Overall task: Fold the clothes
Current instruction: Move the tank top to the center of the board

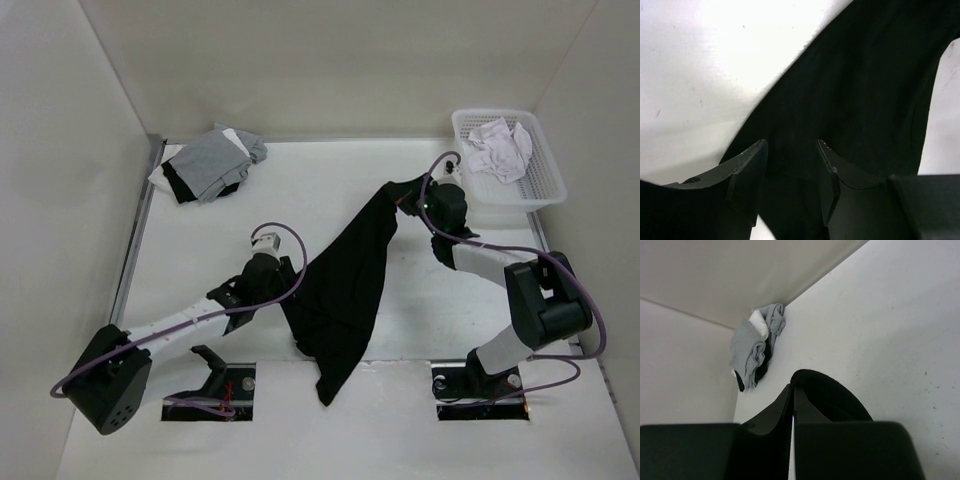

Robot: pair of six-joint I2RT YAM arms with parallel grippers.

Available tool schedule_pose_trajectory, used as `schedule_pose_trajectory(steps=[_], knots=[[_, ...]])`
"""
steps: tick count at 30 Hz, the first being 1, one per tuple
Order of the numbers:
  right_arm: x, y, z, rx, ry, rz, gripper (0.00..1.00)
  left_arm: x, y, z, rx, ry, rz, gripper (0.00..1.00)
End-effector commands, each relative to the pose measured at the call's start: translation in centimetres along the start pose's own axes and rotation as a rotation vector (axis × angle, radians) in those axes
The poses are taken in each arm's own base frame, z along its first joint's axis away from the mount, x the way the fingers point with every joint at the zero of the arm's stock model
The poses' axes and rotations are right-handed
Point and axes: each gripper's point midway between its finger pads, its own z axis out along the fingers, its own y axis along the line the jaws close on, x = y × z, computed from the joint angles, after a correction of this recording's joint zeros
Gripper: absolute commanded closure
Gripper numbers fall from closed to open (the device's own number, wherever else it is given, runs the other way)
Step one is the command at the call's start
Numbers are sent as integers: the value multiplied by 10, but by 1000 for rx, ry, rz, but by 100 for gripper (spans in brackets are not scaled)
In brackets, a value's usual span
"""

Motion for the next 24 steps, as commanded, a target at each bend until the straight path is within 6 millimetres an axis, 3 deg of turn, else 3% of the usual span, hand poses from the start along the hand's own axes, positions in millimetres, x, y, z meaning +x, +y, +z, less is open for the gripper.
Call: schedule_pose_trajectory(steps=[1, 11, 19, 22, 24], knots=[[-26, 34, -7, -96, -76, -23, 97, -12, -3, -15, -40, -41, -3, 60], [-25, 38, -12, -109, -74, -23, 97, 9, 2, -13, -68, 10, -80, 62], [-24, 38, -17, -115, -70, -22, 97, -9, -16, 6, -9, -44, -107, 62], [-22, 39, -17, -114, -68, -25, 97, -15, -20, 8, 8, -69, -116, 68], [-19, 38, -16, -113, -62, -25, 97, -26, -23, 8, 19, -114, -132, 77]])
